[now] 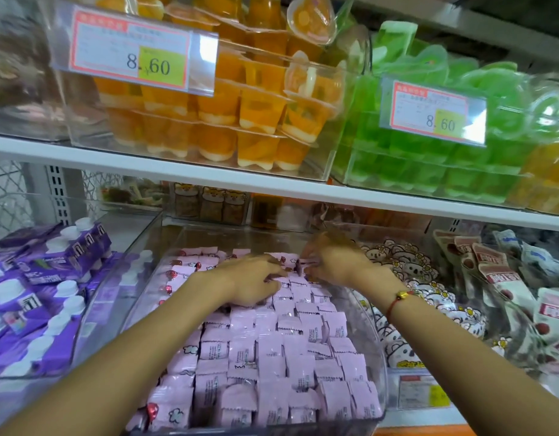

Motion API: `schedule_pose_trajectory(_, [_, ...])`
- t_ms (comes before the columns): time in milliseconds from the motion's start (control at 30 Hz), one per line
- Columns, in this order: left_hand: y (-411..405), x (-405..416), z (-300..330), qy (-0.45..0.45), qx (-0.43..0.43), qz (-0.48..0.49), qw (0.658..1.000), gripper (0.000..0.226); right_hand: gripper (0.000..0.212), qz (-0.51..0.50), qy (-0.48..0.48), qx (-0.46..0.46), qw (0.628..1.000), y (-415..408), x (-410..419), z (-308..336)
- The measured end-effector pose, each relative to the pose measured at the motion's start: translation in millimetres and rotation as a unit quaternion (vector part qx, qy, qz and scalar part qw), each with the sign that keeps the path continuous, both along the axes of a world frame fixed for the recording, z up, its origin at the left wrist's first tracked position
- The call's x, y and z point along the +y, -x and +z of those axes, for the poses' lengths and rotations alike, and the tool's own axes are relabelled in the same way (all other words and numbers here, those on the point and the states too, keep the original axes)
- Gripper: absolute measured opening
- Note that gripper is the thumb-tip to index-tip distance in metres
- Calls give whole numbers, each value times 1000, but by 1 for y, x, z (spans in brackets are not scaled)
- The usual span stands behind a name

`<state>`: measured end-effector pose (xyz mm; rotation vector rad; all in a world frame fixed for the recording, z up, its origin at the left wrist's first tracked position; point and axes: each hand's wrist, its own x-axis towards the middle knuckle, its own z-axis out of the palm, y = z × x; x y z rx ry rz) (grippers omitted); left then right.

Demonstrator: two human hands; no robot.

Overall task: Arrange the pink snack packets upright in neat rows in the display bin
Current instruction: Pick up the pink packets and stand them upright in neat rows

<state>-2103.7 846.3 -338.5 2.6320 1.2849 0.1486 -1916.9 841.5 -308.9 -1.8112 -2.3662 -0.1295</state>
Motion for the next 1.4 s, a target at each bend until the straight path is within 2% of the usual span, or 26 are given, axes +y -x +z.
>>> schedule_pose_trajectory(100, [2, -1, 4, -9, -36, 10, 999, 45, 38, -23, -9, 33, 999, -1, -8, 3])
schedule_pose_trajectory(267, [-13, 2, 10, -19, -104, 13, 994, 48, 24, -94, -117, 134, 980, -25, -49, -11])
schedule_pose_trajectory(433, [-53, 9, 8, -57, -116, 7, 992, 33, 31, -104, -61, 358, 926, -32, -68, -28])
schedule_pose_trajectory(500, [-61, 16, 3, -70, -107, 32, 991, 27, 29, -101, -67, 386, 915, -32, -69, -34])
schedule_pose_trajectory(567, [-63, 22, 1, -63, -83, 39, 994, 25, 25, -99, -78, 385, 914, -34, -68, -36])
schedule_pose_trajectory(700, [-59, 28, 10, -42, 4, -5, 999, 26, 25, -86, -82, 381, 917, -36, -67, -39])
schedule_pose_trajectory(833, [-61, 25, 13, 2, 39, -14, 999, 33, 27, -85, -65, 376, 920, -37, -66, -38])
schedule_pose_trajectory(933, [-56, 13, 9, -12, 22, 4, 1000, 38, 33, -87, -51, 377, 921, -36, -67, -35])
schedule_pose_trajectory(1000, [-44, 1, 5, -68, -37, 42, 996, 39, 35, -87, -42, 368, 925, -35, -70, -31])
schedule_pose_trajectory(1100, [-16, -20, 1, -145, -98, 90, 980, 36, 35, -84, -79, 285, 952, -33, -81, -26])
schedule_pose_trajectory(1233, [5, -43, -3, -148, -46, 68, 986, 38, 28, -19, -174, 163, 971, -27, -99, -13])
schedule_pose_trajectory(1333, [6, -49, -12, -121, 16, 55, 991, 43, 30, 6, -126, 134, 983, -15, -87, 3])
schedule_pose_trajectory(1400, [7, -49, -14, -108, 5, 62, 992, 43, 28, 13, -66, 102, 993, -3, -69, 11])
